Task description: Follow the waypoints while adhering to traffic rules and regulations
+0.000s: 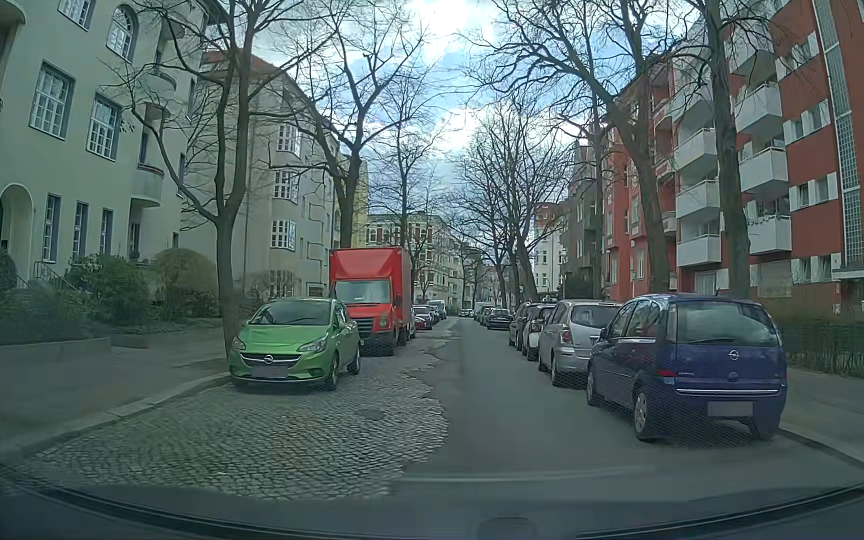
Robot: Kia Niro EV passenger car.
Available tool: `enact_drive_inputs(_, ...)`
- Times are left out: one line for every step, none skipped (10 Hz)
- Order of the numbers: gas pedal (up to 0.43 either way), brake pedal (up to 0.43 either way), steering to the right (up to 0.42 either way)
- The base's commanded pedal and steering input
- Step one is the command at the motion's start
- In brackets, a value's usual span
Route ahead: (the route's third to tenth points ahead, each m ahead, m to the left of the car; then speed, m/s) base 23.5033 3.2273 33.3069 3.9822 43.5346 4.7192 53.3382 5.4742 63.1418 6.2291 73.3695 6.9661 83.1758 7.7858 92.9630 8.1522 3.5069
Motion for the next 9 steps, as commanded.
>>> enact_drive_inputs(0.000, 0.030, -0.009)
enact_drive_inputs(0.000, 0.030, -0.009)
enact_drive_inputs(0.000, 0.030, -0.007)
enact_drive_inputs(0.000, 0.030, -0.007)
enact_drive_inputs(0.008, 0.030, -0.008)
enact_drive_inputs(0.008, 0.030, -0.007)
enact_drive_inputs(0.008, 0.030, -0.007)
enact_drive_inputs(0.008, 0.030, -0.006)
enact_drive_inputs(0.008, 0.030, -0.003)
